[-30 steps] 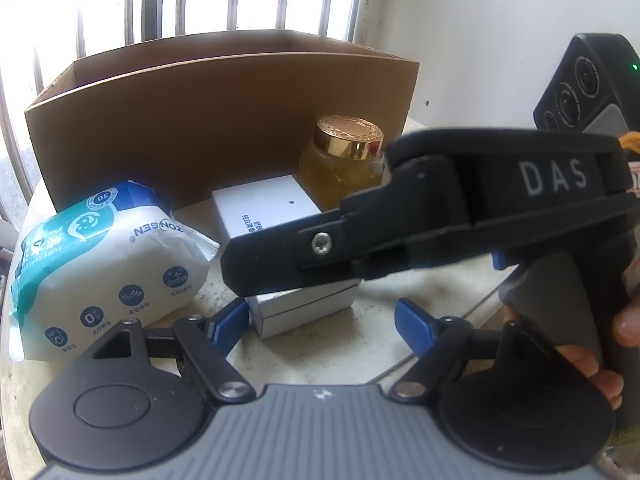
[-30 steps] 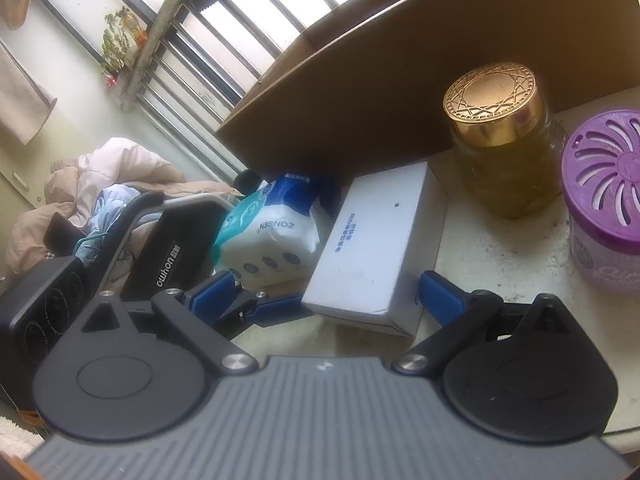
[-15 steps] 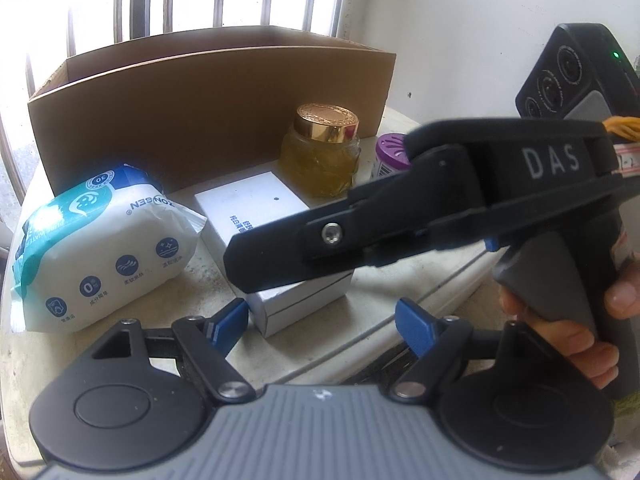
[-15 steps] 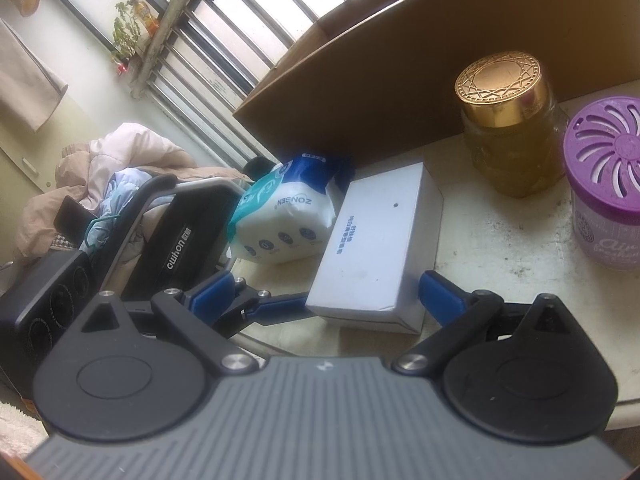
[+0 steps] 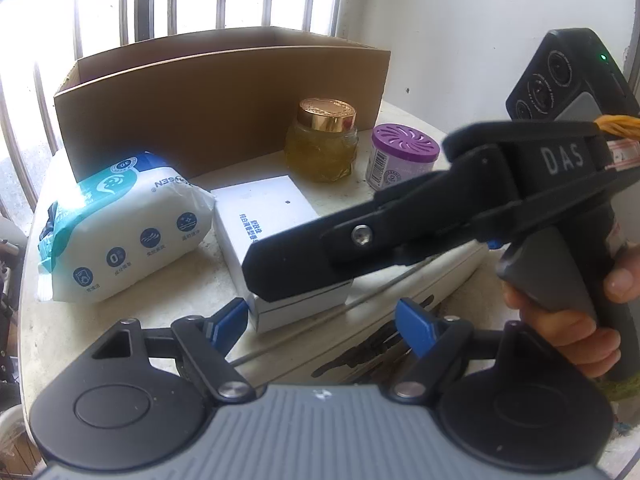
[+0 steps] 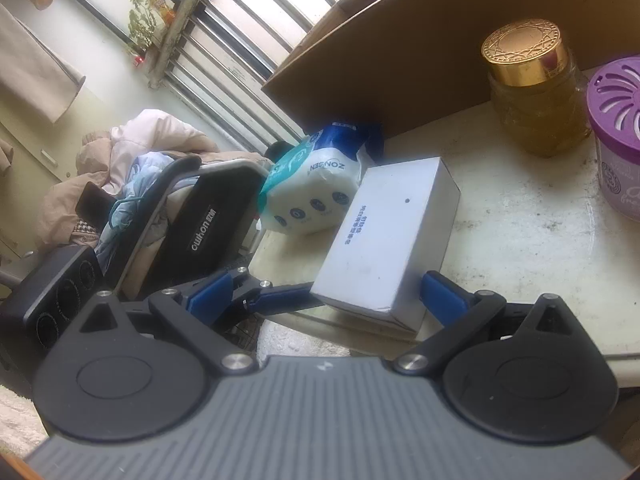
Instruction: Organize objects
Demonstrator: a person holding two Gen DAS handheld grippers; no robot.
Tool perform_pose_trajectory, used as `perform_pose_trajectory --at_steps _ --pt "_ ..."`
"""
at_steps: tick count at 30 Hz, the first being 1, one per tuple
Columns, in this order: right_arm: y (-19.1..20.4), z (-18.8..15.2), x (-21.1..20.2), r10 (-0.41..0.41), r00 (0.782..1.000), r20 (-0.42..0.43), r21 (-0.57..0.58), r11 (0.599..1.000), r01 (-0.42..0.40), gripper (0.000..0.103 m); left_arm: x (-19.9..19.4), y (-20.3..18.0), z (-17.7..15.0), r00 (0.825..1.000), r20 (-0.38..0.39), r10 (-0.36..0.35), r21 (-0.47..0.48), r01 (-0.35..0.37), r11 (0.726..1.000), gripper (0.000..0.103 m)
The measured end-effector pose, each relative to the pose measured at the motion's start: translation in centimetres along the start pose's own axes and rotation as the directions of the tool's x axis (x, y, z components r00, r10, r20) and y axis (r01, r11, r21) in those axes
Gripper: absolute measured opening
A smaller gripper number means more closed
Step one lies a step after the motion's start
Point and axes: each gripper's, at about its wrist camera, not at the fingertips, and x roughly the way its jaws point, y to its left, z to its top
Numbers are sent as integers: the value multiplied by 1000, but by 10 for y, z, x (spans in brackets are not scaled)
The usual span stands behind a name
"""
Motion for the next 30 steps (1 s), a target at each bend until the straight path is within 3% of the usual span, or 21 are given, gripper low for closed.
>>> perform_pose_trajectory --at_steps 5,6,10,15,22,30 --pt "4 -3 3 29 999 -13 1 1000 -29 102 -7 4 -4 1000 5 24 -7 -24 1000 84" --pt "4 -4 4 34 999 -13 3 999 -34 102 -18 1 -19 1000 9 28 -11 -28 1000 84" --pt "7 -4 6 52 999 -15 3 999 -52 102 -28 6 -28 999 13 35 -36 -34 999 86" --pt "17 2 -9 -30 998 58 -92 995 35 102 -33 10 -28 999 6 32 -67 -32 997 87" --pt "24 30 -11 -70 983 168 -204 973 104 102 -45 11 -31 1000 11 -11 -88 12 996 87" --pt "20 58 31 -87 989 118 -270 956 116 102 -35 4 -31 999 -7 -41 -80 40 996 87"
